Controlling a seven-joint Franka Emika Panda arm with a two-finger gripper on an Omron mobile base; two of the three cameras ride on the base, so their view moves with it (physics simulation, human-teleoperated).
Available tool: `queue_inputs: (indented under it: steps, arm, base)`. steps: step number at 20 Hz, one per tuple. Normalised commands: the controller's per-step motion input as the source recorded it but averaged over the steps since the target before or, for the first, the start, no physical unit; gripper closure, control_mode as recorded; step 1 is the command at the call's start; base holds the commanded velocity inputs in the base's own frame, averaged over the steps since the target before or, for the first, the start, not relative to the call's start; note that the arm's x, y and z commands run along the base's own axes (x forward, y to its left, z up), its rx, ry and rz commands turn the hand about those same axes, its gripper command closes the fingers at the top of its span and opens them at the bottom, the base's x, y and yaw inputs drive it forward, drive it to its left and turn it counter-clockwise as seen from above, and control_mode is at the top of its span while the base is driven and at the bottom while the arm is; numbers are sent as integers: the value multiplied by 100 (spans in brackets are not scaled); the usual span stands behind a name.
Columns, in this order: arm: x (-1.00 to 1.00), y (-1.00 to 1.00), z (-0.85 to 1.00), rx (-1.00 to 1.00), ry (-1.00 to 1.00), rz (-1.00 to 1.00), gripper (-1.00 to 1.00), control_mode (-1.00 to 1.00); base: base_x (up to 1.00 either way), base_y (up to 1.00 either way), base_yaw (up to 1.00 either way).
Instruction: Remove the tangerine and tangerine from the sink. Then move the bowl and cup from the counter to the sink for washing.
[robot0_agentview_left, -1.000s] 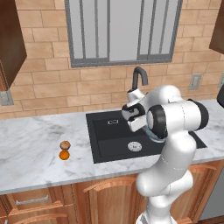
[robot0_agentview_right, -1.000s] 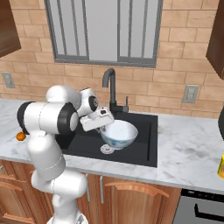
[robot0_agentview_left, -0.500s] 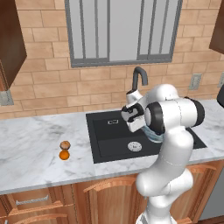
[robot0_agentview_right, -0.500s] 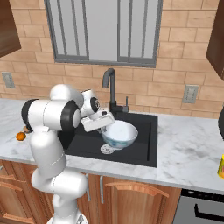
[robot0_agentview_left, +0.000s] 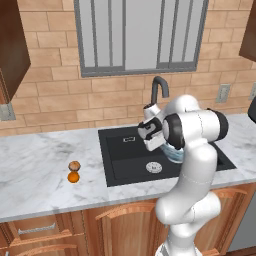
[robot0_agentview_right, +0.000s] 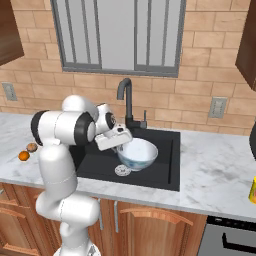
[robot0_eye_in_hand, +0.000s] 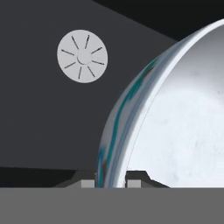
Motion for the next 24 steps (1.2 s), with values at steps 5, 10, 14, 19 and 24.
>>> queue_inputs:
  steps: [5, 10, 14, 19, 24]
  arm:
    - [18, -2, -16, 0, 0, 0, 100, -100]
    - [18, -7, -18, 0, 0, 0, 100, -100]
    - [20, -7, -18, 0, 0, 0, 100, -100]
    - [14, -12, -19, 0, 0, 0, 100, -100]
    - [16, -14, -19, 0, 0, 0, 100, -100]
  base:
    - [0, 0, 0]
    - [0, 0, 0]
    - [0, 0, 0]
    - [0, 0, 0]
    - [0, 0, 0]
